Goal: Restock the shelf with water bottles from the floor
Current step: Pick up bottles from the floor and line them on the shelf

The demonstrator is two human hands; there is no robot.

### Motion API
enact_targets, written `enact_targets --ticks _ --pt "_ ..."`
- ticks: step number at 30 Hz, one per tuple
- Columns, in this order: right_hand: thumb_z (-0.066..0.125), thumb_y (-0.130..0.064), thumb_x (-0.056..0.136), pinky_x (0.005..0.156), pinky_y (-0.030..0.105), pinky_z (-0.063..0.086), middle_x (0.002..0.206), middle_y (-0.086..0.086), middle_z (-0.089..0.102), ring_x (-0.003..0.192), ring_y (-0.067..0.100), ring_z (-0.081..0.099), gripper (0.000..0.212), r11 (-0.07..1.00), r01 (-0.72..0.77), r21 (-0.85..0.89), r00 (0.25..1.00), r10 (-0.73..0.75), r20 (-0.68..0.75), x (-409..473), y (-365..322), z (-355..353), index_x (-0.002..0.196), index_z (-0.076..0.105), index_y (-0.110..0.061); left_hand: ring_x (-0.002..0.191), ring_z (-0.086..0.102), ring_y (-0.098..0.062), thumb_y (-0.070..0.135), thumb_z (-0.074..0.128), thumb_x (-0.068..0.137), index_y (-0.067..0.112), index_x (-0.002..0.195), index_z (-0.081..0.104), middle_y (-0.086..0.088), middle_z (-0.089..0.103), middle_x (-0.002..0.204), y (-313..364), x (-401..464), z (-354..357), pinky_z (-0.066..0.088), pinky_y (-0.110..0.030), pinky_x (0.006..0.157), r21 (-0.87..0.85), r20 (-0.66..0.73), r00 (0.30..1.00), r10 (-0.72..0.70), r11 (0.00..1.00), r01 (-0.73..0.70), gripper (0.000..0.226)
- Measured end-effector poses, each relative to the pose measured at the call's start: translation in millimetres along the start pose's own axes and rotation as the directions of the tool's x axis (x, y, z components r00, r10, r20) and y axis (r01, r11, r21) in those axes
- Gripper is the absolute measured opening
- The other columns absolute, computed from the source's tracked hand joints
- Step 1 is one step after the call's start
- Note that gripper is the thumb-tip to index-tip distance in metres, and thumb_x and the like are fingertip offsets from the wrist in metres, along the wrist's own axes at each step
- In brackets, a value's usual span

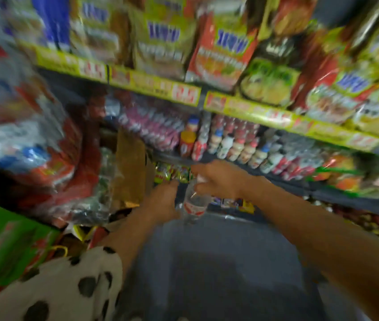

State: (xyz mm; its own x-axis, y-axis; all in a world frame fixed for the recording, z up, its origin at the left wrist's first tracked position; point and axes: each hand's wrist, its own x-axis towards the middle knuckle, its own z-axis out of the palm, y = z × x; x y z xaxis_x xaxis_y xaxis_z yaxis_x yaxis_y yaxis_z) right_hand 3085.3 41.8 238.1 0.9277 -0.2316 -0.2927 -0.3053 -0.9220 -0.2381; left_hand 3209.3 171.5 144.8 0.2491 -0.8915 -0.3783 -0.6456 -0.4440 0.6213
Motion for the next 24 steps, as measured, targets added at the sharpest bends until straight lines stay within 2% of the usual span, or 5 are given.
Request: enact_targets --ticks 4,7,15,19,24 --pt "0.057 -0.031 0.092 0.062 0.034 0.037 0.082 0.007 0.056 0.074 0.025 0.050 0.025 0.999 0.031 -0.034 0.981 -0.037 -0.190 -49 -29 -123 0.108 0.054 -0.012 0.111 0.061 -0.017 0.017 0.091 0.055 0.023 0.117 0.056 0.001 0.065 0.119 78 -42 -82 0.051 -0.035 0.094 -0.136 -0.028 0.981 0.190 0.972 -0.192 0.071" --pt "0.056 -0.030 0.093 0.058 0.033 0.033 0.073 0.002 0.051 0.069 0.024 0.046 0.017 0.997 0.056 -0.056 0.961 -0.069 -0.269 -81 -46 -195 0.096 0.048 -0.015 0.116 0.059 -0.017 0.015 0.091 0.055 0.022 0.124 0.050 0.000 0.062 0.124 134 -75 -130 0.046 -0.041 0.103 -0.239 -0.036 0.959 0.282 0.929 -0.283 0.080" --pt "0.056 -0.030 0.089 0.057 0.030 0.033 0.066 -0.010 0.043 0.063 0.014 0.046 0.020 0.987 0.016 -0.159 0.876 -0.090 -0.474 -133 -93 -324 0.071 0.046 -0.030 0.103 0.066 -0.012 0.022 0.089 0.063 0.021 0.115 0.059 0.005 0.070 0.110 228 -129 -226 0.053 -0.038 0.094 -0.162 -0.171 0.913 0.371 0.903 -0.397 0.059" --pt "0.049 -0.040 0.089 0.061 0.033 0.036 0.070 -0.007 0.044 0.074 0.022 0.049 0.019 0.940 -0.130 -0.317 0.790 -0.095 -0.605 -132 -112 -374 0.080 0.046 -0.024 0.089 0.068 -0.001 0.011 0.086 0.068 0.020 0.105 0.064 0.008 0.072 0.098 255 -143 -278 0.053 -0.018 0.078 -0.132 -0.217 0.885 0.412 0.886 -0.445 0.044" --pt "0.048 -0.039 0.087 0.053 0.030 0.030 0.064 -0.006 0.046 0.071 0.025 0.052 0.027 0.922 -0.211 -0.323 0.640 -0.120 -0.759 -116 -131 -441 0.071 0.046 -0.018 0.095 0.068 -0.007 0.014 0.085 0.068 0.016 0.113 0.064 0.005 0.072 0.104 281 -149 -356 0.053 -0.027 0.091 -0.005 -0.278 0.824 0.494 0.857 -0.515 0.049"
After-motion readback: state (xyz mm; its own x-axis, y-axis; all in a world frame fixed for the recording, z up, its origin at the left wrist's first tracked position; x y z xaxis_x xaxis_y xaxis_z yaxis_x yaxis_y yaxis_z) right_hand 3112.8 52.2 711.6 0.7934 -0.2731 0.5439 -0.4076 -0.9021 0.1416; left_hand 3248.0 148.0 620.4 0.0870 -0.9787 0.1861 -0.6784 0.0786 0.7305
